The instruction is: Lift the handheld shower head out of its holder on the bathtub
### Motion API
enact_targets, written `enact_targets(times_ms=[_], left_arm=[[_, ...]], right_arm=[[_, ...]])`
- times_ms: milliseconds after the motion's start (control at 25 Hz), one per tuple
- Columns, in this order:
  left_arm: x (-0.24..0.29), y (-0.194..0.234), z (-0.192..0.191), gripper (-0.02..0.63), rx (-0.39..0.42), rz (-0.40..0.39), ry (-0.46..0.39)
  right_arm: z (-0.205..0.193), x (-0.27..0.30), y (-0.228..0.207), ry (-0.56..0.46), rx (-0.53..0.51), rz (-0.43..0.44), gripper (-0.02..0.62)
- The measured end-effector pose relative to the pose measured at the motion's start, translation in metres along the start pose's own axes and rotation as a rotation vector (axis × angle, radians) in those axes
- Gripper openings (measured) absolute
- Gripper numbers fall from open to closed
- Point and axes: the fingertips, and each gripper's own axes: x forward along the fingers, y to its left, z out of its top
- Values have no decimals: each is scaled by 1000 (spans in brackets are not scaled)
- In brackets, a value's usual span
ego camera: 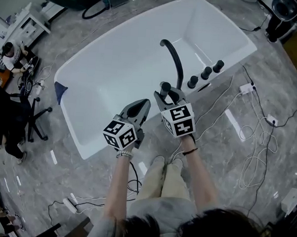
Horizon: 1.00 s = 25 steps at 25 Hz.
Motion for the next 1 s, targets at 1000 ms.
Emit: enact_targets(times_ms=[1000], left_arm=[[-16,-111,124,5,174,-185,-120]], right_arm=[[138,-121,-5,-193,-58,-113,132]])
